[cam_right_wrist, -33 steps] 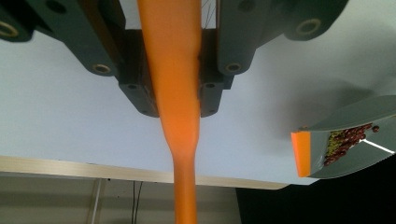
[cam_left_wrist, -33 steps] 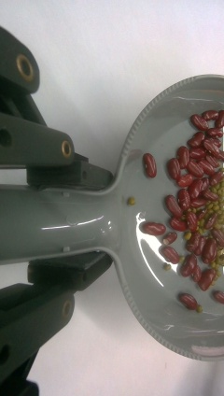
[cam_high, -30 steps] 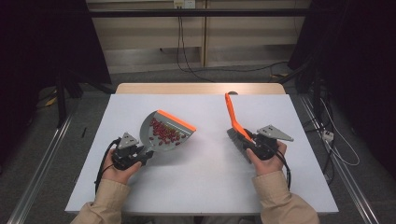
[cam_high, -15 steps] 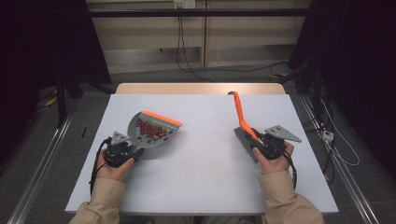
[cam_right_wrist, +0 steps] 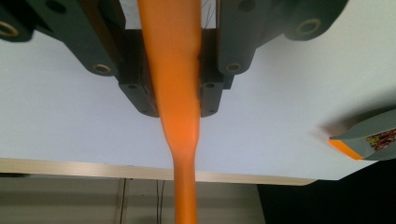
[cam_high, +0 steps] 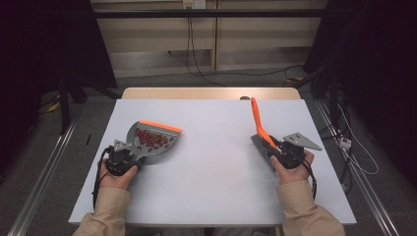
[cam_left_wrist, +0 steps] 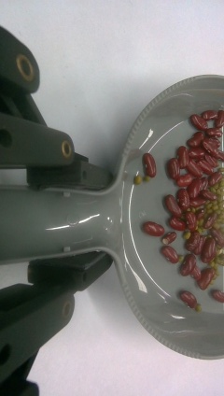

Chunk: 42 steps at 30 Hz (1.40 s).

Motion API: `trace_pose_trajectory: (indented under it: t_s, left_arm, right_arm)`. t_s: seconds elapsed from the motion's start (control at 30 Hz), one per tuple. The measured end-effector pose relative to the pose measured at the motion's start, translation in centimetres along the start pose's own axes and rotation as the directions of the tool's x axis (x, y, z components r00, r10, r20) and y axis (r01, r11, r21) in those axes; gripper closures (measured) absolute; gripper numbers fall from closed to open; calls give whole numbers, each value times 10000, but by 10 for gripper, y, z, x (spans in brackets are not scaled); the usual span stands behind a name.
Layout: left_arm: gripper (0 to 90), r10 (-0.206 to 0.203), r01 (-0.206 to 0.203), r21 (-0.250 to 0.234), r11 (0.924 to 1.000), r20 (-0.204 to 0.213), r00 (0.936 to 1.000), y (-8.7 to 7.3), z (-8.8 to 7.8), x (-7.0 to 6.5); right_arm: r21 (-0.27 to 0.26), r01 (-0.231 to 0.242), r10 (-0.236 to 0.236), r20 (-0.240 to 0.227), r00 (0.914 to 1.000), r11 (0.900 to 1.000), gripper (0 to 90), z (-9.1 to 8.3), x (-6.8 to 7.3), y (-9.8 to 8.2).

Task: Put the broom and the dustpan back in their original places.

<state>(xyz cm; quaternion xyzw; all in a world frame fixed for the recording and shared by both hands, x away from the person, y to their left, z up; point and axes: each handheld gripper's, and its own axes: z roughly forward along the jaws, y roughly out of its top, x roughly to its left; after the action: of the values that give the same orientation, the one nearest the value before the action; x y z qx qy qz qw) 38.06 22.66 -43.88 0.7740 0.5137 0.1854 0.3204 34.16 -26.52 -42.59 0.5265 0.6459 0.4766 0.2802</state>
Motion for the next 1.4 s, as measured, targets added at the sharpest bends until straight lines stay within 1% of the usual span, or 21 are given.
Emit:
trace_pose_trajectory:
  t_s: [0.07, 0.1, 0.17, 0.2, 0.27, 0.43, 0.47, 0.5, 0.6, 0.7, 0.77, 0.8, 0.87, 0.9, 0.97, 1.07, 1.13, 1.2, 1.27, 1.3, 1.4]
  left_arm:
    - [629, 6, -6, 32, 10000, -53, 10000, 0, 0, 1]
    - [630, 83, -82, 79, 9999, -137, 9999, 0, 0, 2]
    - [629, -102, 104, 96, 9999, -209, 9997, 0, 1, 2]
    - [629, -119, 121, 77, 9999, -312, 9994, 0, 1, 2]
    - [629, -194, 200, 183, 9996, -331, 9993, 0, 2, 3]
    - [625, -197, 208, 219, 9995, -502, 9985, 0, 4, 0]
    - [623, -202, 207, 121, 9997, -458, 9987, 0, 4, 0]
    - [619, -174, 176, 31, 9998, -509, 9986, 0, 4, -1]
    - [605, -141, 140, -32, 9999, -338, 9993, -2, 2, -2]
    - [564, -322, 321, -77, 9995, -102, 9994, -3, 3, -4]
    - [540, -364, 364, -75, 9993, -33, 9993, -3, 2, -6]
    - [536, -323, 324, -50, 9995, 99, 9994, -4, 2, -7]
    - [534, -407, 410, -127, 9991, 288, 9988, -5, 2, -11]
    - [530, -328, 333, -165, 9993, 327, 9989, -5, 3, -12]
    - [516, -370, 375, -112, 9992, 415, 9985, -5, 3, -14]
    - [500, -500, 510, -181, 9985, 543, 9973, -5, 3, -15]
    - [488, -549, 564, -186, 9982, 726, 9959, -5, 3, -15]
    - [464, -502, 517, -156, 9985, 808, 9955, -5, 2, -19]
    - [437, -461, 485, -237, 9985, 949, 9944, -5, 1, -21]
    - [433, -400, 438, -358, 9984, 1012, 9941, -5, 1, -23]
    - [422, -245, 294, -381, 9988, 1233, 9921, -4, -3, -26]
  right_arm:
    - [-10, -50, 50, 41, 10000, 10000, 708, -1, -2, 0]
    - [-2, -30, 30, 57, 10000, 10000, 708, -1, -2, 0]
    - [-17, -38, 38, 113, 9999, 10000, 708, -2, -4, -1]
    - [-12, 2, -2, 140, 9999, 10000, 708, -2, -5, -1]
    - [13, -22, 22, 151, 9999, 10000, 708, -2, -5, -1]
    - [47, 36, -37, 256, 9997, 10000, 708, -3, -7, -2]
    - [64, 55, -57, 304, 9995, 10000, 708, -3, -8, -2]
    - [62, 85, -87, 348, 9994, 9999, 708, -4, -9, -2]
    - [18, 87, -88, 528, 9986, 10000, 708, -6, -13, -3]
    - [-5, 17, -17, 715, 9974, 10000, 708, -7, -19, -3]
    - [-21, -18, 19, 869, 9962, 10000, 708, -7, -21, -4]
    - [-26, -31, 33, 932, 9956, 10000, 708, -8, -23, -4]
    - [-34, 15, -12, 1088, 9941, 10000, 708, -8, -25, -4]
    - [-49, 56, -50, 1153, 9933, 10000, 708, -8, -25, -4]
    - [-93, 130, -117, 1296, 9915, 9999, 708, -8, -26, -3]
    - [73, 331, -338, 1495, 9882, 9994, 708, -6, -26, -5]
    - [237, 472, -502, 1501, 9874, 9986, 707, -3, -25, -7]
    - [498, 590, -659, 1521, 9862, 9970, 707, -1, -23, -9]
    - [674, 668, -760, 1459, 9864, 9955, 706, 2, -21, -12]
    - [633, 683, -768, 1427, 9868, 9957, 706, 3, -20, -12]
    - [635, 762, -841, 1317, 9877, 9951, 704, 5, -15, -12]
